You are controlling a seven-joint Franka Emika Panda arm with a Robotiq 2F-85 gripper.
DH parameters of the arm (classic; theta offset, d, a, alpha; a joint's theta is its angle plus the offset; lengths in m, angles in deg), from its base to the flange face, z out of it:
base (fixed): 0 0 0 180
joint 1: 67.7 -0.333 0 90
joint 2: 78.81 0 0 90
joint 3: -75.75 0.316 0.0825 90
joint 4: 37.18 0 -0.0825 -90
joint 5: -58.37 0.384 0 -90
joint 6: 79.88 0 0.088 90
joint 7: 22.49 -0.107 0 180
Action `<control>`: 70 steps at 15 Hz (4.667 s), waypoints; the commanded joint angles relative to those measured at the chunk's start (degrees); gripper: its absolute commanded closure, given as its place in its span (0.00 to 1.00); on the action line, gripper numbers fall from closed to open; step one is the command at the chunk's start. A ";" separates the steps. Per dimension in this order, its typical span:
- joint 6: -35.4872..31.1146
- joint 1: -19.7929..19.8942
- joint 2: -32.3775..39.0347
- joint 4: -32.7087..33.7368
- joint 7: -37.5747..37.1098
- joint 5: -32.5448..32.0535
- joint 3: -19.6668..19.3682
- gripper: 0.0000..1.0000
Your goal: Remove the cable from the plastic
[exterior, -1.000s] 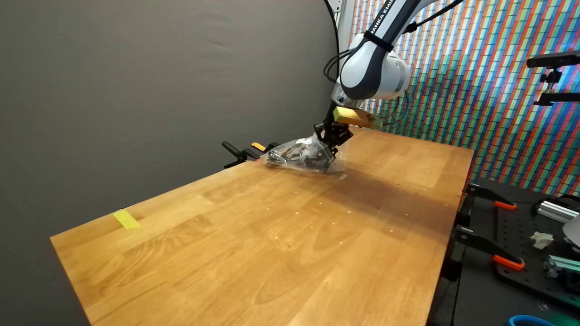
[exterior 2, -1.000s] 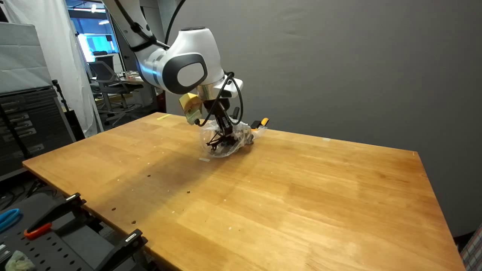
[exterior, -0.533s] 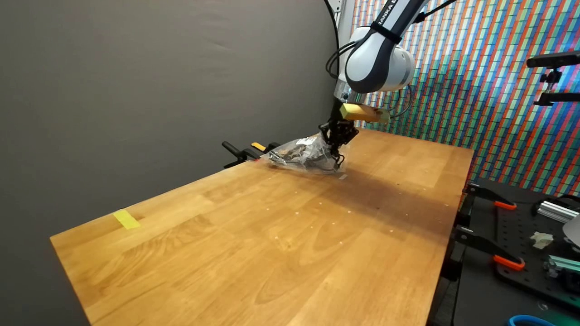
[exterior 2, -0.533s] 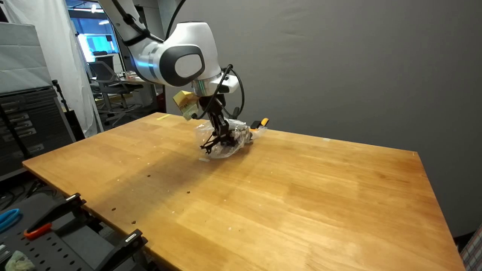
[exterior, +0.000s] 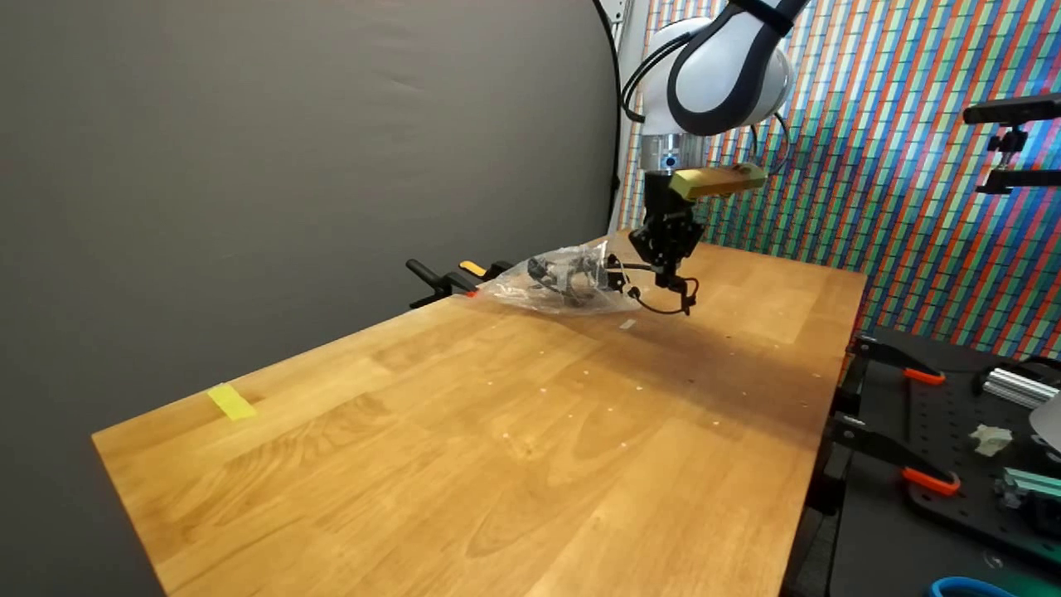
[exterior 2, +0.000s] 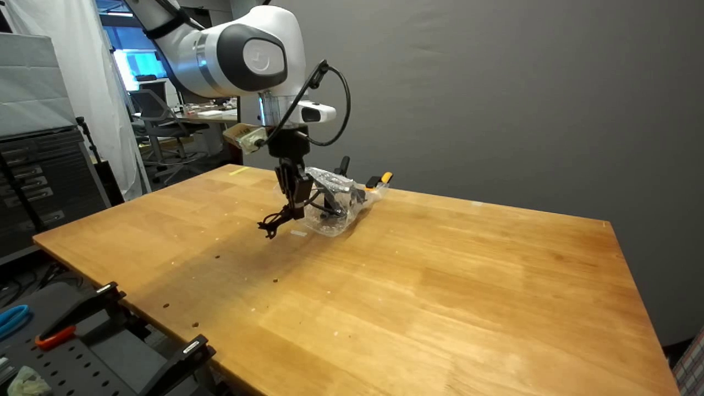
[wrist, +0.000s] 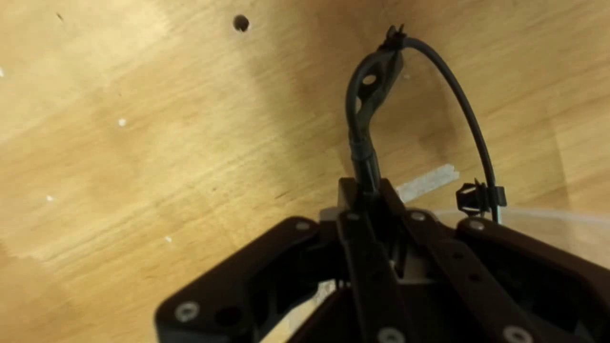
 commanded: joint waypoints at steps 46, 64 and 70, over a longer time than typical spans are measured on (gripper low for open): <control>68.41 2.33 -23.22 18.50 23.94 37.99 9.34 0.97; 32.56 0.36 -26.31 16.58 -3.75 18.98 17.79 0.97; 34.54 2.36 -28.09 14.10 -16.26 -0.86 18.10 0.97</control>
